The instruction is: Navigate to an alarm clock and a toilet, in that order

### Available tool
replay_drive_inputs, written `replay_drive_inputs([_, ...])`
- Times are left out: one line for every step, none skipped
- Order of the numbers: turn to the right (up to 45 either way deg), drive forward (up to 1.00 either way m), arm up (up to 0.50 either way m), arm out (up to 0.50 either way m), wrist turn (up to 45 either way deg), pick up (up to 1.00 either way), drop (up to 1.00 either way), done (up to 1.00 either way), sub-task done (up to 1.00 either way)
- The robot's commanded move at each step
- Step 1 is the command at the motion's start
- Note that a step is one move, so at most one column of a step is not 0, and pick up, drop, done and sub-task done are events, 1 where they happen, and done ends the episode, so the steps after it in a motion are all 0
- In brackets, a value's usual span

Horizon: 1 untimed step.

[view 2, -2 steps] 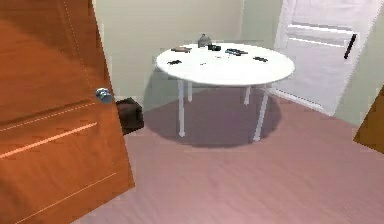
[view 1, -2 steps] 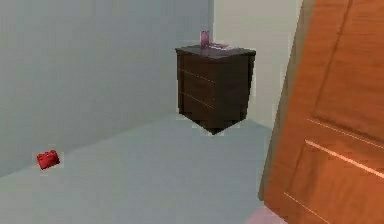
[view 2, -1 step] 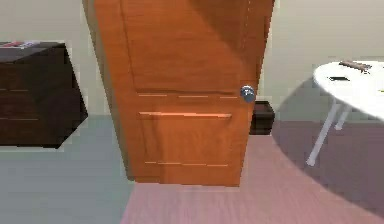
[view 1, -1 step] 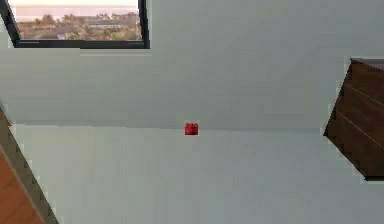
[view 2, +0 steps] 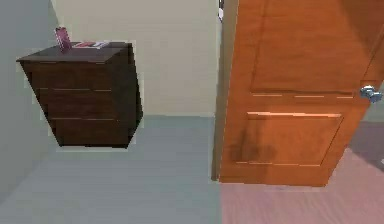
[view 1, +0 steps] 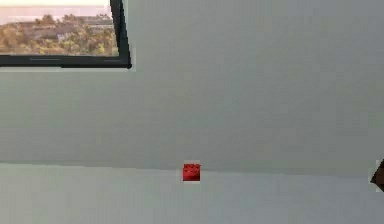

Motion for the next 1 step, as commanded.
replay_drive_inputs([-42.0, 0.0, 0.0, 0.0, 0.0, 0.0, 0.0, 0.0, 0.0])
